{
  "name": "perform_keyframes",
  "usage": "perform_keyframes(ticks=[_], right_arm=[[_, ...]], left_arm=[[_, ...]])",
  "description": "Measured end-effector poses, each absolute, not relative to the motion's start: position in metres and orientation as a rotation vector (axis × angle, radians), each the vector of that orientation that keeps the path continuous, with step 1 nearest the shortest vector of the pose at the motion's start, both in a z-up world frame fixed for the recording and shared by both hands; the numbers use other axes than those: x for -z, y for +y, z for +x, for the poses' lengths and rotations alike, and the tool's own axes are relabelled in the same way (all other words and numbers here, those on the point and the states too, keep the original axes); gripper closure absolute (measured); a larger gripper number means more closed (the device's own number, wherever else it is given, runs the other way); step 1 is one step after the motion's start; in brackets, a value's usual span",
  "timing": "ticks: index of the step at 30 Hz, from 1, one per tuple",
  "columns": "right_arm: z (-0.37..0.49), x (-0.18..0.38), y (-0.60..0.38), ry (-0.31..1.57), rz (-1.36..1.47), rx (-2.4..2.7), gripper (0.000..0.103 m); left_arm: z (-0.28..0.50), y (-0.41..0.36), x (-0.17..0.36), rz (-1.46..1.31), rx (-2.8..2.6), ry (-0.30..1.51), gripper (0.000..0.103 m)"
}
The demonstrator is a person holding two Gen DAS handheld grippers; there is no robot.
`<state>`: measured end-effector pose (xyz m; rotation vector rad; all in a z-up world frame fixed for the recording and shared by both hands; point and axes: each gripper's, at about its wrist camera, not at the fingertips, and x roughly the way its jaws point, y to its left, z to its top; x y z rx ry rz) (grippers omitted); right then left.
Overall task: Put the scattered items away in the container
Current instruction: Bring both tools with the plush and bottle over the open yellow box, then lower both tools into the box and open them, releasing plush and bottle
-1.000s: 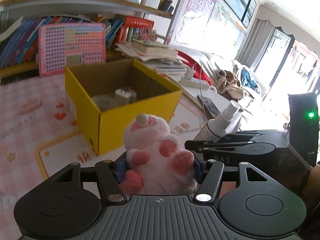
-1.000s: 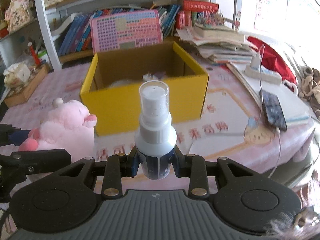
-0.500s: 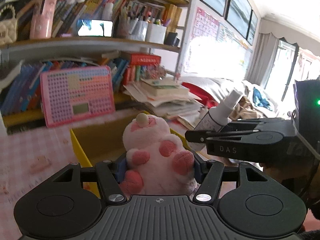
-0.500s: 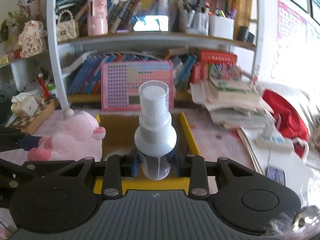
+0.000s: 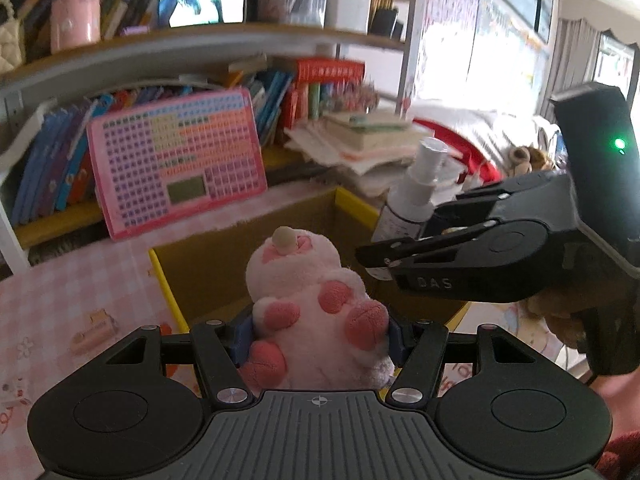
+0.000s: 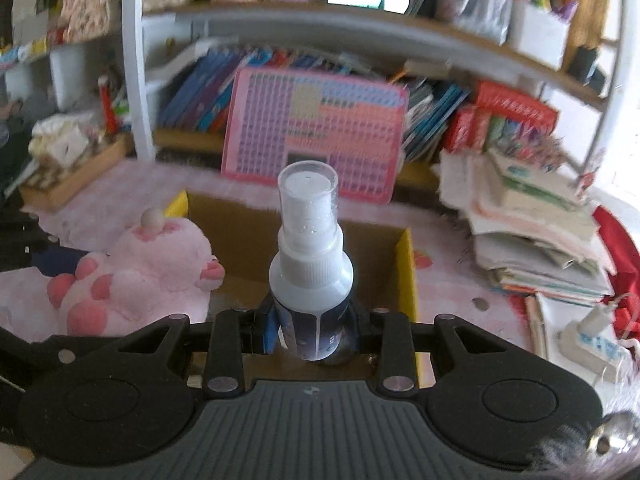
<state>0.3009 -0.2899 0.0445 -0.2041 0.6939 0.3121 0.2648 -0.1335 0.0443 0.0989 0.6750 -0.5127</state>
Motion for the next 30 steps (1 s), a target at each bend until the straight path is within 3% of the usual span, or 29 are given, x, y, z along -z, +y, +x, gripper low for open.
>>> perform_keyframes(ticks=[22, 30], right_arm=[[0.348, 0.018, -0.276, 0.962, -0.249, -0.418, 0.073], [0.352, 0.021, -0.279, 0.976, -0.232, -0.412, 0.072]], left_arm=[[0.297, -0.132, -0.008, 0.039, 0.494, 0.854, 0.039], [0.296, -0.137, -0.005, 0.063, 0.49, 0.846, 0.031]])
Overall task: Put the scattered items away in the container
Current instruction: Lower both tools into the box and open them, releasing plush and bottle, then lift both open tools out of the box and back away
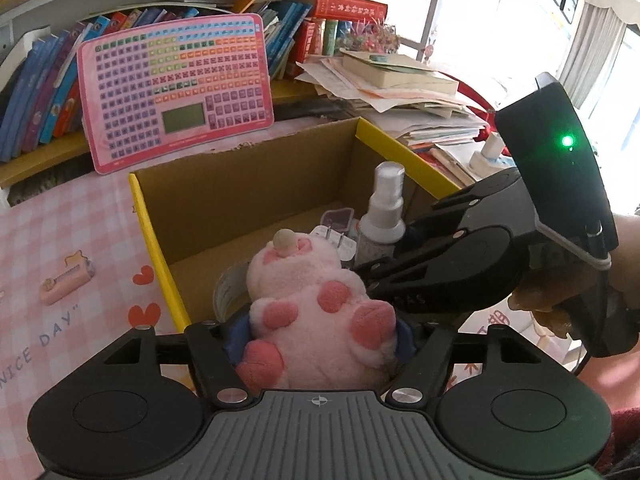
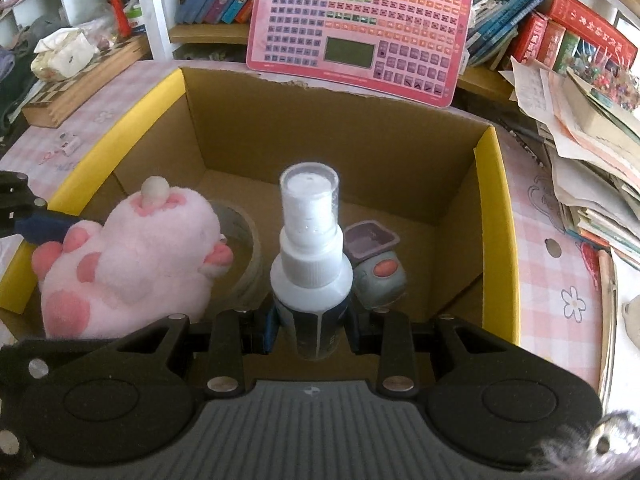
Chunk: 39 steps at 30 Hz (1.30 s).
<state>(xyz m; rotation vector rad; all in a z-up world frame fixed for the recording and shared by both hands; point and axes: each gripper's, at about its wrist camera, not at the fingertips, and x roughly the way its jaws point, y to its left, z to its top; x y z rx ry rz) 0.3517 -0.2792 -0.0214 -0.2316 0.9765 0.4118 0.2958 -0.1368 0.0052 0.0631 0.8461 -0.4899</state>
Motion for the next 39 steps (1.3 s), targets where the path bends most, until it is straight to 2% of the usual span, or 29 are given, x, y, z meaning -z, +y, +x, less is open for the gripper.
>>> perform_keyframes(ticks=[8, 17, 26, 39], right_arm=[[0.347, 0.007, -0.287, 0.916, -0.208, -0.404, 0.066], [0.323, -0.022, -0.294, 0.798, -0.142, -0.368, 0.055], [0.282, -0.044, -0.294, 0.714, -0.131, -0.297, 0.049], [0.216, -0.058, -0.285, 0.671, -0.097, -0.17, 0.047]], left_arm=[[0.29, -0.14, -0.008, 0.066, 0.471, 0.836, 0.026], [0.262, -0.126, -0.034, -0.007, 0.437, 0.69, 0.017], [0.231, -0.1, -0.05, -0.05, 0.421, 0.596, 0.016], [0.182, -0.062, -0.049, -0.062, 0.456, 0.588, 0.016]])
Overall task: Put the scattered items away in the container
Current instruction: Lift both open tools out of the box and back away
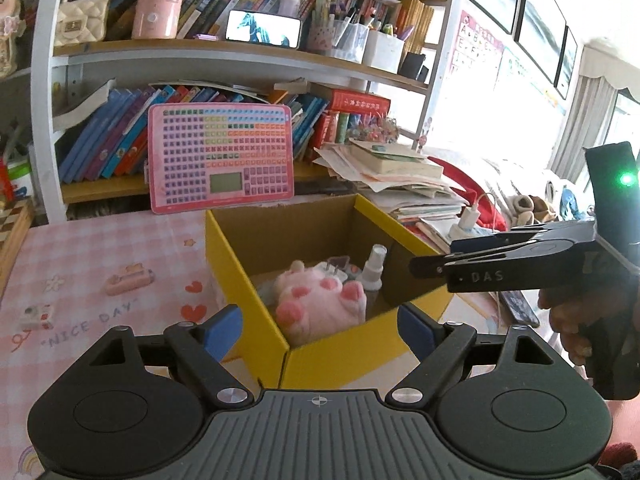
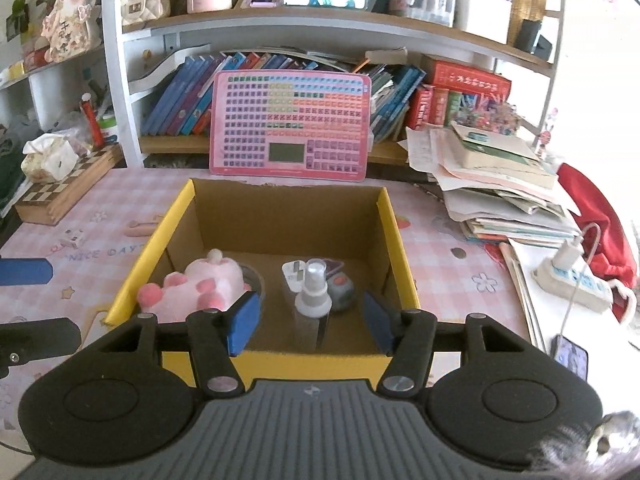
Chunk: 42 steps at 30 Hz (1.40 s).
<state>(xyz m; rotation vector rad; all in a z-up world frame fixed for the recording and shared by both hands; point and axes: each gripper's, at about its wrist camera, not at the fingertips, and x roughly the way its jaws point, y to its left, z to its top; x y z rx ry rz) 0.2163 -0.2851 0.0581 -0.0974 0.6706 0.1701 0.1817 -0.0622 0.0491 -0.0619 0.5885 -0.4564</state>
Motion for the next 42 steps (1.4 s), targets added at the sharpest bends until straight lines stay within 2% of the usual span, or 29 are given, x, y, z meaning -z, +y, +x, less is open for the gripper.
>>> perform_keyframes(ticks=[22, 33, 42], right_arm=[[0.057, -0.037, -0.245, 0.716, 0.024, 0.046, 0.045], [0.009, -0.024, -0.221, 0.755, 0.048, 0.061, 0.043], [-0.008, -0.02, -0.194, 0.756, 0.014, 0.032, 0.034]], left_arm=[[0.074, 0.002, -0.037, -0.032, 0.51, 0.655, 0.016], [0.04, 0.022, -0.032, -0.041, 0.499, 0.673, 0.016], [0.026, 0.032, -0.025, -0.042, 0.479, 0.697, 0.016]])
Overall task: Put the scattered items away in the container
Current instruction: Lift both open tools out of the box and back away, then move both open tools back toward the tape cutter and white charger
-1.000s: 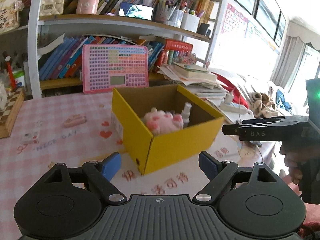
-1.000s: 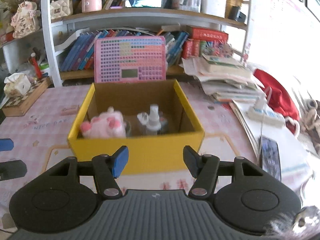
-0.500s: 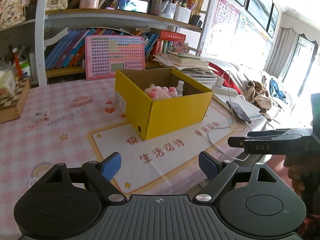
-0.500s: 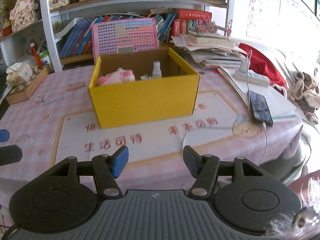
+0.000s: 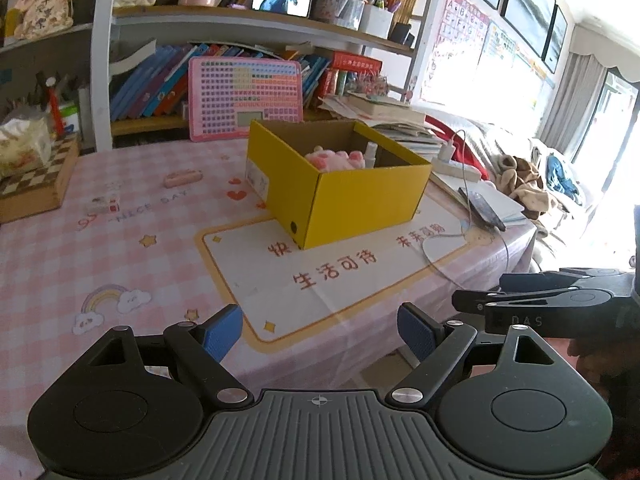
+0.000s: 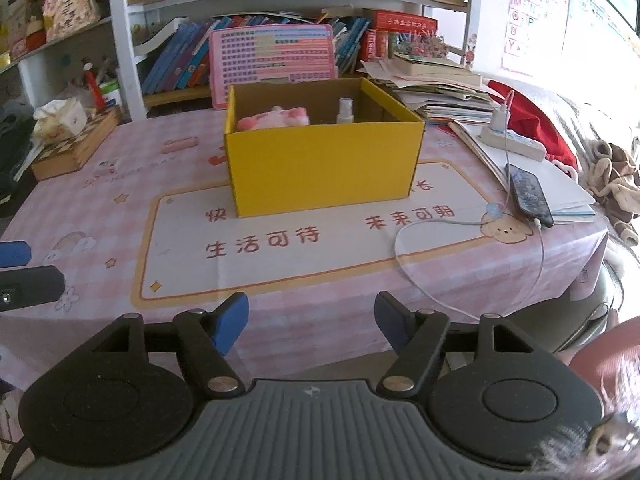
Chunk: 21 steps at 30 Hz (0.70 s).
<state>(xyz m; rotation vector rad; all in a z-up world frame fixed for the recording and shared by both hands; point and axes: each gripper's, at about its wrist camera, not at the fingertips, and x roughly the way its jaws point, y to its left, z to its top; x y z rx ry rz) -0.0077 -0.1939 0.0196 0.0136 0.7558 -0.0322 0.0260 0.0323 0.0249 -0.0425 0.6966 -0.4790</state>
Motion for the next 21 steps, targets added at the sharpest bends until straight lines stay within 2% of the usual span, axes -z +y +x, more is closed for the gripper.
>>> perform_keyframes(ticks=[21], right_arm=[[-0.007, -0.01, -0.138, 0.803, -0.106, -0.155, 0.026]], left_arm=[[0.016, 0.054, -0.008, -0.076, 0.436, 0.774, 0.016]])
